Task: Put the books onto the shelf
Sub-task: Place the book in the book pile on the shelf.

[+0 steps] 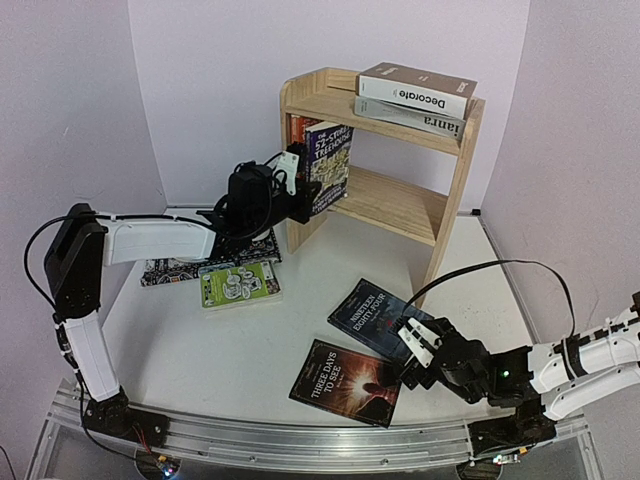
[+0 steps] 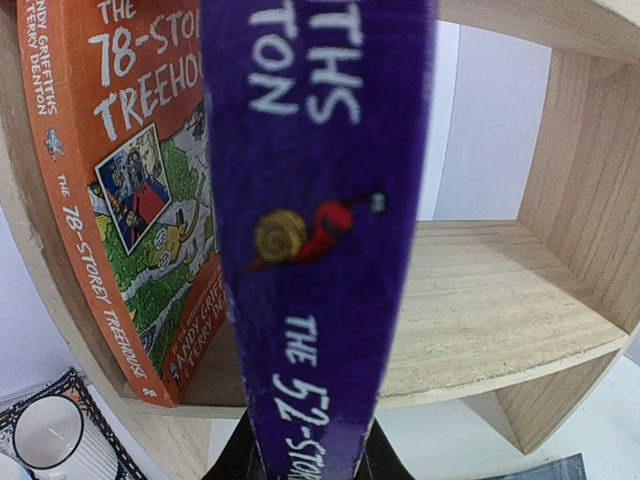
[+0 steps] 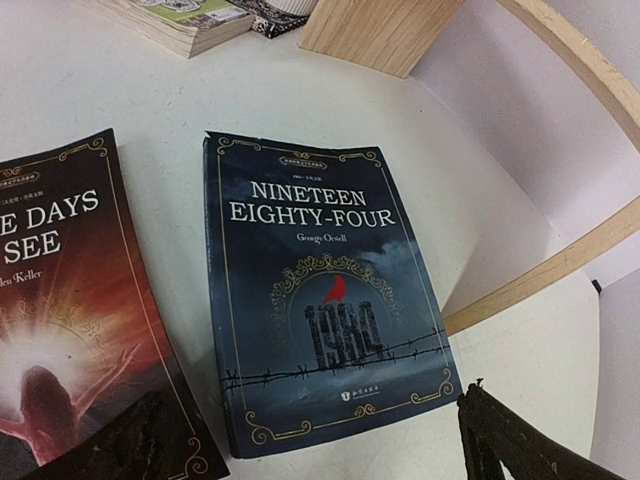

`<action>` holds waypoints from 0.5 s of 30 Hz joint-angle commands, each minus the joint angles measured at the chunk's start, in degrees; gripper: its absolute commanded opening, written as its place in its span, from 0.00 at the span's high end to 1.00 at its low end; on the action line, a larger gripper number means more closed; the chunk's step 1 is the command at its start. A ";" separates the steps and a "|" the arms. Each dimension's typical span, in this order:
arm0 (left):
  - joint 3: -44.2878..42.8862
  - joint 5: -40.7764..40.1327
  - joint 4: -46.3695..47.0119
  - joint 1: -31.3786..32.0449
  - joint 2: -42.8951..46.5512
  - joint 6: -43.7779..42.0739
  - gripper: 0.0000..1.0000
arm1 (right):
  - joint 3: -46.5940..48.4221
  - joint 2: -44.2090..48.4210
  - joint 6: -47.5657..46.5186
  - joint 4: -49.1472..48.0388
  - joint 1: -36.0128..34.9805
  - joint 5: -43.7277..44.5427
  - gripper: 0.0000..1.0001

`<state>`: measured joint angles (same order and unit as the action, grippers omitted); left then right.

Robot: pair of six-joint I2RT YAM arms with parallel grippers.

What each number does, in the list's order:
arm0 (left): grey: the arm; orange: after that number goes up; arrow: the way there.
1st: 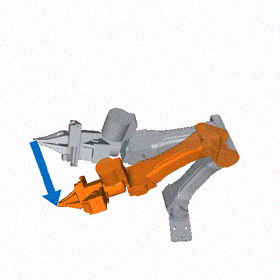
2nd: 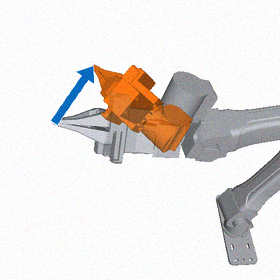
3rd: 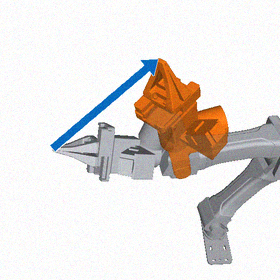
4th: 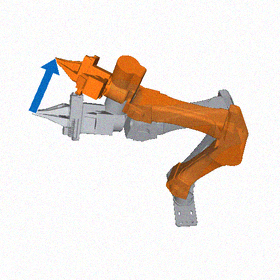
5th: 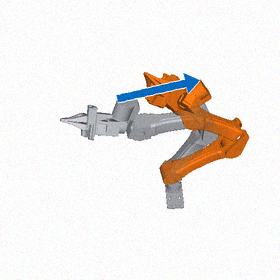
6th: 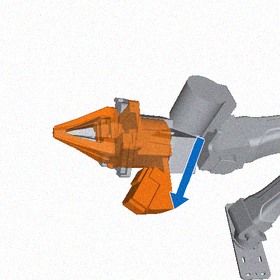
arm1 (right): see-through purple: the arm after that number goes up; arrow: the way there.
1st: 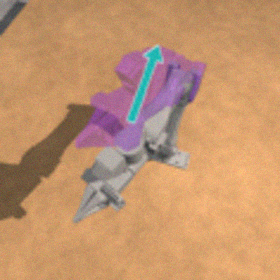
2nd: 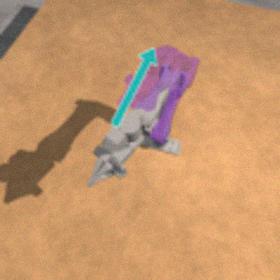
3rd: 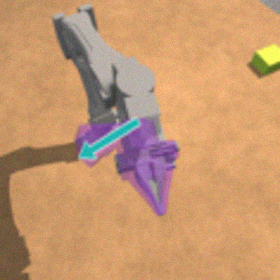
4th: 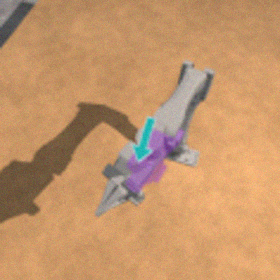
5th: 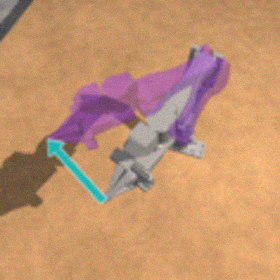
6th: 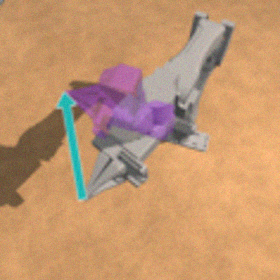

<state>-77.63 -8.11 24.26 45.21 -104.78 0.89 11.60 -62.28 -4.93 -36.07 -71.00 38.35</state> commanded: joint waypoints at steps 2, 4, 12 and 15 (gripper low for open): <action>-6.76 -2.59 7.03 -0.86 -1.25 -0.80 1.00 | 0.16 0.23 -0.08 -1.11 0.25 0.76 0.02; -7.53 -1.79 7.03 -1.31 -1.85 -0.80 1.00 | 0.19 0.14 0.00 -1.15 0.25 0.92 0.02; -10.35 1.76 6.94 -3.94 -3.94 0.56 1.00 | 0.26 -0.03 0.01 -1.15 0.25 0.85 0.02; -11.88 1.76 6.91 -4.30 -4.88 -0.20 1.00 | 0.27 -0.12 0.01 -1.16 0.25 0.80 0.02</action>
<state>-83.21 -5.71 24.14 42.80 -109.48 0.10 11.60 -62.30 -4.91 -36.07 -71.00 38.34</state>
